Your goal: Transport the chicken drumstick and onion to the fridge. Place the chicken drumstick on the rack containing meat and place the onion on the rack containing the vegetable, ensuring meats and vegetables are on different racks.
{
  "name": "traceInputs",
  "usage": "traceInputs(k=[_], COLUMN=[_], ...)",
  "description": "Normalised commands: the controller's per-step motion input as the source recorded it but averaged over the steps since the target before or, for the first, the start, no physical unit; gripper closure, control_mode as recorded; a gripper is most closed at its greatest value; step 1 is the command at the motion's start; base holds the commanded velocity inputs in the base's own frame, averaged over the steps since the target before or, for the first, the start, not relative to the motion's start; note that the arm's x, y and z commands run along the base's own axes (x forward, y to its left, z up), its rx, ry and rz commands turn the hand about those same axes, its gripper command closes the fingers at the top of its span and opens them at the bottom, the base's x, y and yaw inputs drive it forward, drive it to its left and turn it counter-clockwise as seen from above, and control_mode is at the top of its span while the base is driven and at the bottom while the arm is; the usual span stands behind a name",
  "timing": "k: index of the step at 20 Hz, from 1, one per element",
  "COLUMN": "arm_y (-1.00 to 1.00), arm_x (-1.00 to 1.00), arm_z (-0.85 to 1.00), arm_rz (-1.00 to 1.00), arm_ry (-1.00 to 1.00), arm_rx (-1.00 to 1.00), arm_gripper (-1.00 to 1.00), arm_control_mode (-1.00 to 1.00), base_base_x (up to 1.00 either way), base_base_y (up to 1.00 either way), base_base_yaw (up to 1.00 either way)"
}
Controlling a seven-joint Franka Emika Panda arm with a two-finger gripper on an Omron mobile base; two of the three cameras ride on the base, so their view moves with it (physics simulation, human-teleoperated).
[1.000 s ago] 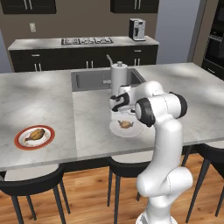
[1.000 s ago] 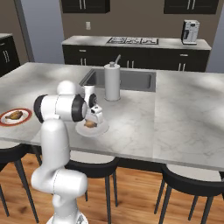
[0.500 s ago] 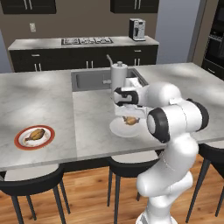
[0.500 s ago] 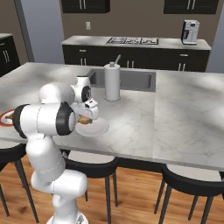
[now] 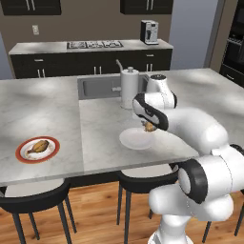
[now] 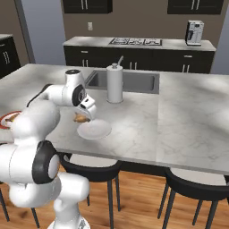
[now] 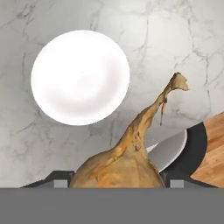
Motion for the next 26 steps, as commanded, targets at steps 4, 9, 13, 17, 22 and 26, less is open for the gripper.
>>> traceInputs(k=[4,9,13,17,22,26], arm_y=[-0.05,0.00,0.00,0.00,0.00,0.00], arm_x=[-1.00,-1.00,-1.00,-0.98,-0.82,-0.64], arm_z=[0.67,0.47,0.63,0.99,0.83,0.81], arm_rz=[0.16,0.19,0.11,0.08,0.12,0.07], arm_ry=[-0.24,-0.22,-0.34,-0.14,-0.13,-0.11], arm_rx=[-0.03,-0.12,-0.12,0.00,-0.02,0.00], arm_gripper=[1.00,1.00,1.00,1.00,1.00,1.00], arm_control_mode=[-1.00,-1.00,-1.00,-1.00,-1.00,-1.00], base_base_x=[0.00,0.00,0.00,0.00,0.00,0.00], base_base_y=[0.00,0.00,0.00,0.00,0.00,0.00], base_base_yaw=[0.00,0.00,0.00,0.00,0.00,0.00])
